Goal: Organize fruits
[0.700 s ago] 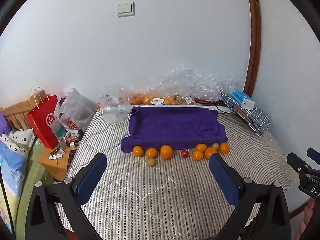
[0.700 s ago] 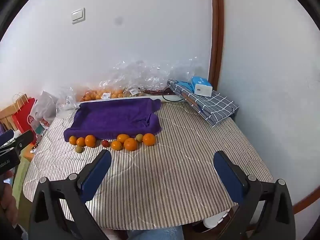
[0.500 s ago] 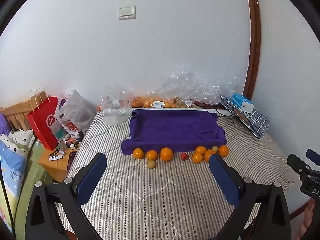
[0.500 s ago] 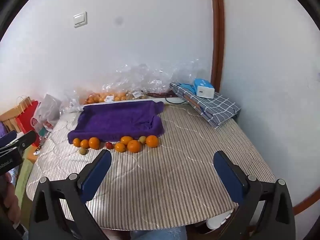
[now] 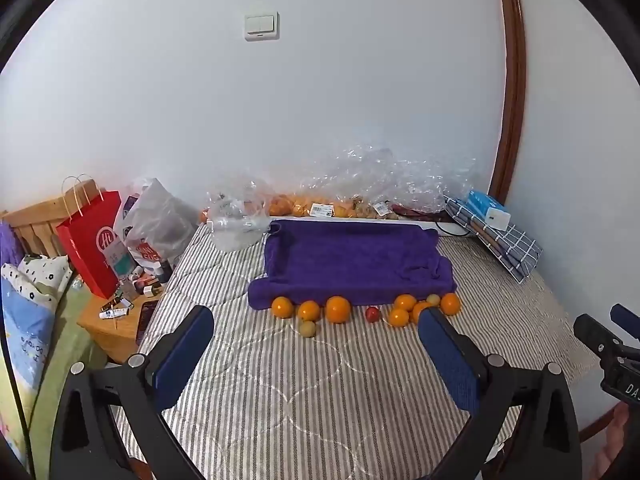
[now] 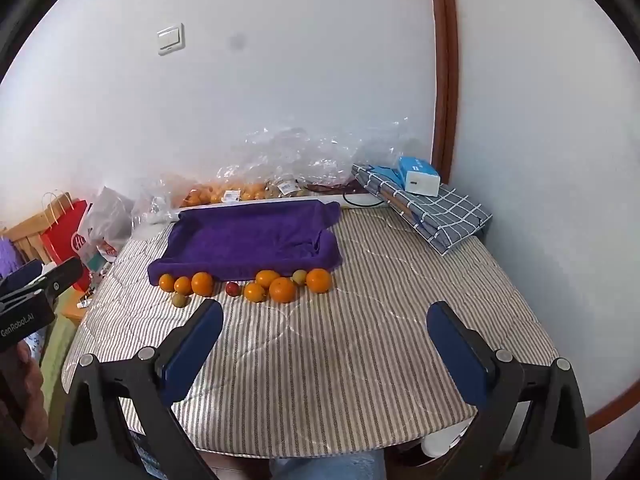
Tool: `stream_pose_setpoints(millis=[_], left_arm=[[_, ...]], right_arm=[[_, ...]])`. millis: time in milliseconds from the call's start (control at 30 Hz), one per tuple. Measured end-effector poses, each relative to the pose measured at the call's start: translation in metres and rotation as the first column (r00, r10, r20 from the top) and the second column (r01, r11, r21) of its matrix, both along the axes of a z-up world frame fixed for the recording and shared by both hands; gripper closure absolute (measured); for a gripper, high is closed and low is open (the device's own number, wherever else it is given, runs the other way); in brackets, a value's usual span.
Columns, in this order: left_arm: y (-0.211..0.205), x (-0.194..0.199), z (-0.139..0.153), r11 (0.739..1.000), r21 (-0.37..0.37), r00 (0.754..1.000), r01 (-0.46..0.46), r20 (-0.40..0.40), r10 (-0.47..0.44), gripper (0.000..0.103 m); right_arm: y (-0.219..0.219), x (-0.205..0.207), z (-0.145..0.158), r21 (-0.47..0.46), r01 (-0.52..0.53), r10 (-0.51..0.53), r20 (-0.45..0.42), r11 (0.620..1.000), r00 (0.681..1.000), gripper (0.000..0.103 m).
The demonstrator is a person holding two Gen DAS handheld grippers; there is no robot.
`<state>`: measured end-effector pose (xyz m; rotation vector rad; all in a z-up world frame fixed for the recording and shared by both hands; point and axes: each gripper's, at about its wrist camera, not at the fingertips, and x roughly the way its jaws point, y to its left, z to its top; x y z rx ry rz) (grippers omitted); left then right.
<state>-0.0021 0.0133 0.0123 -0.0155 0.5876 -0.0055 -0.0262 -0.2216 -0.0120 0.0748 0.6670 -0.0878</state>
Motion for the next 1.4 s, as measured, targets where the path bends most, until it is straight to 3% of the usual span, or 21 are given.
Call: stream_pose_setpoints(millis=[1400], left_arm=[[0.0014, -0.0057, -0.005, 1.0, -0.014, 1.0, -0.017, 0.008, 0.017, 0.0]], right_arm=[[0.0084, -0.0052, 0.0035, 0.002, -0.007, 0.007, -0.004, 1.0, 1.0, 0.002]])
